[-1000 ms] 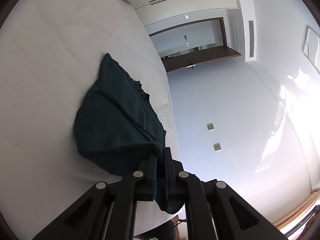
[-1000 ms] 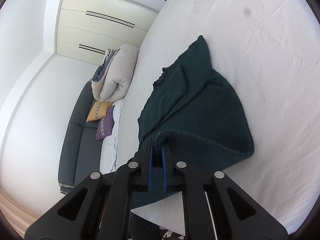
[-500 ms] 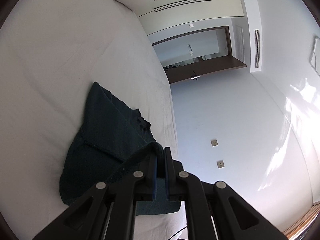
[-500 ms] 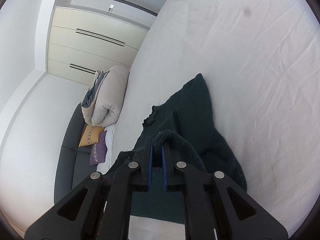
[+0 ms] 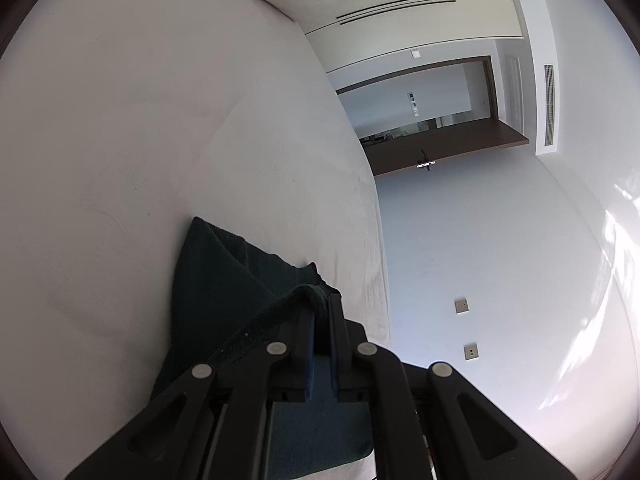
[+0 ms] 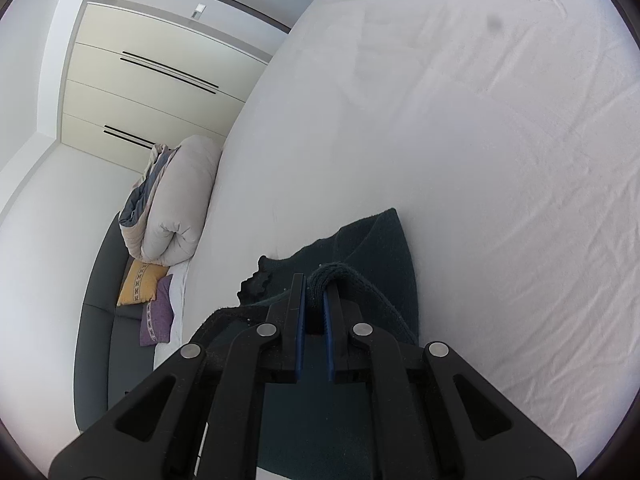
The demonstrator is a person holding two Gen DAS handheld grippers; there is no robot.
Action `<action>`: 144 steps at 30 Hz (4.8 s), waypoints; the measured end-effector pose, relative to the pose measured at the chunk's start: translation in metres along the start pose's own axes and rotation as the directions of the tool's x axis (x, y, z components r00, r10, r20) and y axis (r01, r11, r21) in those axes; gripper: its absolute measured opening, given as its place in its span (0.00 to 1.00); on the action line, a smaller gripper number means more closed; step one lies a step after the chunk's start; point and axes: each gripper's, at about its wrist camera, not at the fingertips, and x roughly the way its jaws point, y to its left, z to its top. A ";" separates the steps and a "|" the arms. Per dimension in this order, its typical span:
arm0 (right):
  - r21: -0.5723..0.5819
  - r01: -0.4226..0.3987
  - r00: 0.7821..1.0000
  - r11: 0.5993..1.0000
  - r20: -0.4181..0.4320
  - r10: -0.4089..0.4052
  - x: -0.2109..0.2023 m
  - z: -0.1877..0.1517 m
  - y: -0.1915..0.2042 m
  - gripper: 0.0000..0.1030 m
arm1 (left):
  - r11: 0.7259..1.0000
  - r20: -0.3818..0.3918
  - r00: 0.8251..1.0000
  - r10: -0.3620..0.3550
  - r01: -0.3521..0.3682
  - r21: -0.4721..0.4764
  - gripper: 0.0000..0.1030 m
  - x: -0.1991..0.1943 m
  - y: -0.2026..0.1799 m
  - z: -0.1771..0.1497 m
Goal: Fold small clothes
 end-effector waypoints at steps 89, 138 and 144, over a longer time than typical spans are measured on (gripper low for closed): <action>-0.462 0.433 0.892 0.774 0.095 -0.442 -0.037 -0.132 -0.013 0.05 | 0.864 0.027 0.907 0.420 -0.409 0.294 0.14 -0.033 0.049 -0.122; 0.012 -0.050 0.998 0.999 -0.034 0.051 0.157 -0.011 -0.002 0.13 | 0.683 0.116 0.881 0.459 -0.433 0.588 0.50 0.108 -0.001 -0.061; 0.052 0.134 0.980 0.990 0.142 -0.140 0.102 0.014 -0.026 0.15 | 0.667 0.131 0.877 0.463 -0.442 0.600 0.50 0.113 -0.001 -0.065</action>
